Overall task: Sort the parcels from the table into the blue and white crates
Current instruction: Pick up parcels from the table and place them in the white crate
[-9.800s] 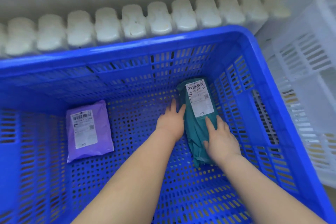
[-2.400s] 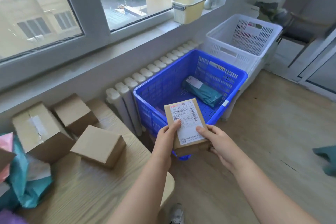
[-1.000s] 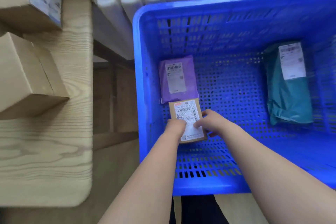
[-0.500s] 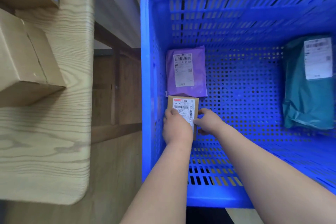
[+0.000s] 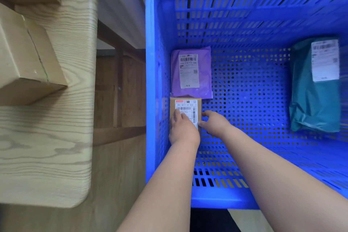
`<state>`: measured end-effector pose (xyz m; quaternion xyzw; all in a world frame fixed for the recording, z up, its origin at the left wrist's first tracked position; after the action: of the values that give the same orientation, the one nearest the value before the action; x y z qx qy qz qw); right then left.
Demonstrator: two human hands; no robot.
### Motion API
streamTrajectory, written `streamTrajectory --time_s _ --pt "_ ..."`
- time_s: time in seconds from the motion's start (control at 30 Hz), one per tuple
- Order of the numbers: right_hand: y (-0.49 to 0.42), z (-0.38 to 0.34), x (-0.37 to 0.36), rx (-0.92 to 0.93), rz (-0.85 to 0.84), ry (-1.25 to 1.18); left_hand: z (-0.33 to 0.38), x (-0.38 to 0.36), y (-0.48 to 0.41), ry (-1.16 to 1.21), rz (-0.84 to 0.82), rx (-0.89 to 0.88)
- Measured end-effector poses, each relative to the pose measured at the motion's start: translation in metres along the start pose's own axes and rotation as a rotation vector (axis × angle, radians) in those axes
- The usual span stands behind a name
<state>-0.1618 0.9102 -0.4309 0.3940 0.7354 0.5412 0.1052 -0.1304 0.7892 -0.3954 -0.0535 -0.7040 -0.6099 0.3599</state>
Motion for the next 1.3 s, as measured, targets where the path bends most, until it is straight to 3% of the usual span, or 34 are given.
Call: streamTrajectory --time_s 0.1,0.27,0.4,0.53,0.7,0.8,0.97,1.13,1.3 --pt "0.016 0.003 0.006 -0.015 0.014 -0.023 -0.001 0.004 0.010 0.055 -0.052 -0.008" --pt "0.064 0.003 0.032 -0.015 0.087 -0.051 0.014 0.042 0.055 0.084 0.036 -0.148" --pt "0.109 -0.015 0.057 0.047 0.194 -0.156 0.035 0.098 0.111 0.070 0.220 -0.385" --pt "0.148 -0.046 0.071 0.127 0.271 -0.207 0.027 0.156 0.158 0.064 0.433 -0.446" --pt "0.193 -0.128 0.077 0.332 0.299 -0.186 -0.040 0.224 0.209 0.133 0.739 -0.350" --pt "0.220 -0.182 0.072 0.472 0.305 -0.154 -0.096 0.243 0.222 0.174 0.805 -0.265" --pt "0.254 -0.250 0.038 0.609 0.256 -0.109 -0.188 0.253 0.236 0.304 0.870 -0.085" --pt "0.284 -0.313 -0.019 0.719 0.206 -0.021 -0.282 0.249 0.234 0.511 0.824 0.132" --pt "0.297 -0.387 -0.095 0.776 0.161 0.017 -0.371 0.260 0.231 0.609 0.806 0.172"
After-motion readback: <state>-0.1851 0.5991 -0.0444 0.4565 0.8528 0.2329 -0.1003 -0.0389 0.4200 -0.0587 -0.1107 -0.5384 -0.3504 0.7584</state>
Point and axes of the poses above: each hand's wrist, its own y-axis away from the middle knuckle, its own x-axis out of the back of the hand, z = x × y, the point moved 9 cm from there along -y, towards the middle knuckle, and after that the axes turned 10 degrees about -y, right-handed, at the moved point
